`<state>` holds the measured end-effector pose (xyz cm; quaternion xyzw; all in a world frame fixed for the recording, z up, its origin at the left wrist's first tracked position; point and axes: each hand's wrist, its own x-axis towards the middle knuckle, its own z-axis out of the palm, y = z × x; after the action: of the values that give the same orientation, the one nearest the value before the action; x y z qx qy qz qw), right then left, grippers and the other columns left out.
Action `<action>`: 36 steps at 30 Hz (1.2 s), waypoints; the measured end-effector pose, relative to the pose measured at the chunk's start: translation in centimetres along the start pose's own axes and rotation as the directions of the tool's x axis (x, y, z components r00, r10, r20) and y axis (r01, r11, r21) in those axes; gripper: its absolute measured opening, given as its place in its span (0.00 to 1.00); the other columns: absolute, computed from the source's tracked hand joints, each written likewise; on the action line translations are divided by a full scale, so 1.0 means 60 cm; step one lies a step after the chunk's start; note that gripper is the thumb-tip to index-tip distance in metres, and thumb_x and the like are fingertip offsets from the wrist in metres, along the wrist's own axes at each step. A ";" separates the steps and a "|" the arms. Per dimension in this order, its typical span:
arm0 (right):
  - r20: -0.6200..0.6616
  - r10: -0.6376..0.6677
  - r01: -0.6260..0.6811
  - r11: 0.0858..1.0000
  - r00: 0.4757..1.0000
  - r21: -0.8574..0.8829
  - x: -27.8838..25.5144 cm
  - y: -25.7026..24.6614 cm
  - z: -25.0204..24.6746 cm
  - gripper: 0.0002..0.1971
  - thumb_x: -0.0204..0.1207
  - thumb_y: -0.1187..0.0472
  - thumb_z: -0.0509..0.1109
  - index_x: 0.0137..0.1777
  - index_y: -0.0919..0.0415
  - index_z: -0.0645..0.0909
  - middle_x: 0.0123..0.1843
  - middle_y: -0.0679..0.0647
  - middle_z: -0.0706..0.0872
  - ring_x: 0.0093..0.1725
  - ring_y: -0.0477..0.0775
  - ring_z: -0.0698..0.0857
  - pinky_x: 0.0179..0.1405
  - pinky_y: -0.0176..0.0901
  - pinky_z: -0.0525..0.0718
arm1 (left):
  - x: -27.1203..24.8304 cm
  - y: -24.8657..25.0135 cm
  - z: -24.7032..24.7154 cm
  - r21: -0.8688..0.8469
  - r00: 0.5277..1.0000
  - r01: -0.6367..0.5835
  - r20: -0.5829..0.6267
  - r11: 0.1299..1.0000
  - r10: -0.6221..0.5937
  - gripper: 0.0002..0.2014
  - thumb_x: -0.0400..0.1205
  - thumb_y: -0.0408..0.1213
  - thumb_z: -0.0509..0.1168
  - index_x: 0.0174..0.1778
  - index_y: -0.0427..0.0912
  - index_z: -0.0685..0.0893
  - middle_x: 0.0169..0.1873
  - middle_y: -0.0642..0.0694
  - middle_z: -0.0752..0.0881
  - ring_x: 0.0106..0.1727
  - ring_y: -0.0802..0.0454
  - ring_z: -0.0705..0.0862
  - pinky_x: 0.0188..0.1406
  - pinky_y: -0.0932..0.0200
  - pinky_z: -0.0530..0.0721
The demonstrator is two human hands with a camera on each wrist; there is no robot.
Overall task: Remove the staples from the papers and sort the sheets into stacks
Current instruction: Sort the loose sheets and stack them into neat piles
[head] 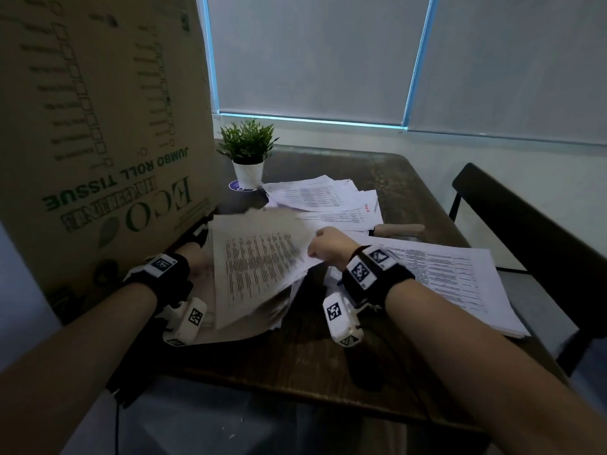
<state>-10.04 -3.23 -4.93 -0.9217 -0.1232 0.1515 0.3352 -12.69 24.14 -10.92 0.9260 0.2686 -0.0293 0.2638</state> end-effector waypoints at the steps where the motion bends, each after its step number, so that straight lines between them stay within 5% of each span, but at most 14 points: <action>1: 0.022 0.004 -0.004 1.000 1.000 -0.026 -0.008 -0.005 0.007 0.15 0.81 0.69 0.65 0.64 0.77 0.80 0.64 0.71 0.83 0.64 0.67 0.82 0.59 0.49 0.80 | -0.007 0.007 0.001 0.034 1.000 0.027 0.009 0.999 -0.027 0.22 0.84 0.40 0.62 0.71 0.30 0.74 0.48 0.33 0.84 0.47 0.40 0.82 0.38 0.56 0.78; 4: 0.042 -0.037 0.041 0.995 0.998 -0.091 -0.010 0.000 0.030 0.13 0.80 0.64 0.71 0.58 0.74 0.82 0.54 0.63 0.85 0.51 0.57 0.83 0.49 0.46 0.82 | -0.008 0.004 0.001 0.136 0.998 0.061 0.016 0.989 -0.064 0.28 0.80 0.46 0.67 0.71 0.33 0.73 0.65 0.33 0.78 0.64 0.38 0.78 0.53 0.53 0.77; 7: 0.060 -0.073 0.078 0.994 0.995 -0.076 -0.008 0.002 0.052 0.21 0.78 0.64 0.72 0.67 0.75 0.79 0.65 0.67 0.84 0.63 0.63 0.84 0.65 0.54 0.83 | -0.010 -0.008 -0.002 0.071 0.997 0.077 0.014 0.994 -0.078 0.28 0.80 0.46 0.67 0.69 0.30 0.73 0.67 0.32 0.77 0.64 0.37 0.78 0.53 0.54 0.75; 9: 0.143 -0.053 0.060 0.997 0.988 -0.046 -0.003 0.002 0.068 0.20 0.76 0.59 0.75 0.64 0.71 0.82 0.63 0.65 0.86 0.62 0.63 0.85 0.63 0.55 0.84 | -0.012 -0.017 -0.004 0.031 0.996 0.093 0.013 0.995 -0.094 0.27 0.82 0.44 0.65 0.71 0.29 0.72 0.68 0.31 0.75 0.67 0.37 0.76 0.56 0.54 0.74; 12: 0.223 -0.038 0.067 0.990 0.974 -0.122 -0.004 -0.003 0.080 0.22 0.77 0.53 0.75 0.65 0.66 0.82 0.63 0.60 0.86 0.60 0.59 0.84 0.60 0.48 0.83 | -0.018 -0.027 -0.012 0.014 0.995 0.070 -0.066 0.997 -0.069 0.21 0.81 0.35 0.65 0.67 0.26 0.75 0.63 0.28 0.79 0.63 0.35 0.79 0.57 0.52 0.77; 17: 0.167 -0.038 0.049 0.997 0.985 -0.058 -0.009 -0.010 0.067 0.20 0.79 0.53 0.72 0.65 0.67 0.81 0.64 0.60 0.84 0.62 0.58 0.82 0.57 0.45 0.80 | -0.043 -0.026 -0.025 0.061 0.997 0.032 -0.069 0.998 -0.028 0.09 0.80 0.33 0.65 0.47 0.28 0.79 0.45 0.33 0.80 0.45 0.40 0.80 0.39 0.55 0.73; 20: 0.188 -0.107 0.100 0.994 0.976 0.042 -0.029 -0.002 0.064 0.31 0.78 0.54 0.75 0.77 0.65 0.72 0.77 0.60 0.75 0.73 0.60 0.76 0.72 0.52 0.76 | -0.055 -0.029 -0.031 0.043 0.998 0.034 -0.048 0.999 -0.032 0.05 0.80 0.30 0.66 0.42 0.31 0.78 0.44 0.34 0.79 0.47 0.41 0.80 0.41 0.56 0.73; 22: 0.284 -0.212 0.261 0.954 0.935 -0.148 -0.043 0.001 0.073 0.41 0.75 0.48 0.76 0.83 0.60 0.63 0.83 0.56 0.68 0.80 0.58 0.69 0.79 0.52 0.68 | -0.066 -0.032 -0.035 0.040 0.999 0.051 -0.012 0.998 -0.050 0.07 0.80 0.30 0.67 0.37 0.32 0.78 0.49 0.29 0.81 0.54 0.36 0.81 0.42 0.55 0.71; 26: 0.418 -0.265 0.431 0.818 0.869 -0.380 -0.055 -0.006 0.104 0.48 0.70 0.48 0.79 0.86 0.52 0.58 0.84 0.51 0.66 0.80 0.55 0.68 0.77 0.45 0.70 | -0.085 -0.031 -0.029 0.111 0.990 0.126 0.052 0.986 -0.132 0.12 0.81 0.33 0.65 0.54 0.26 0.79 0.64 0.29 0.79 0.60 0.39 0.79 0.51 0.52 0.77; 32: 0.445 -0.337 0.548 0.643 0.830 -0.535 -0.068 -0.032 0.126 0.37 0.74 0.47 0.75 0.80 0.56 0.68 0.72 0.57 0.79 0.70 0.58 0.78 0.66 0.48 0.78 | -0.103 -0.038 -0.025 0.035 0.988 0.149 0.039 0.988 -0.150 0.21 0.82 0.35 0.64 0.69 0.27 0.72 0.65 0.31 0.77 0.63 0.36 0.77 0.48 0.55 0.75; 36: 0.441 -0.380 0.582 0.505 0.813 -0.637 -0.072 -0.052 0.139 0.33 0.74 0.45 0.74 0.75 0.60 0.72 0.58 0.59 0.83 0.57 0.60 0.83 0.50 0.48 0.82 | -0.093 -0.065 -0.029 -0.172 0.969 0.218 0.159 0.961 -0.191 0.20 0.81 0.34 0.65 0.66 0.26 0.73 0.61 0.29 0.79 0.62 0.31 0.79 0.59 0.41 0.81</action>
<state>-17.44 2.50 -8.13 -0.8763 -0.4673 0.0985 -0.0636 -19.59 25.13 -10.15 0.8598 0.3452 -0.0962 0.3639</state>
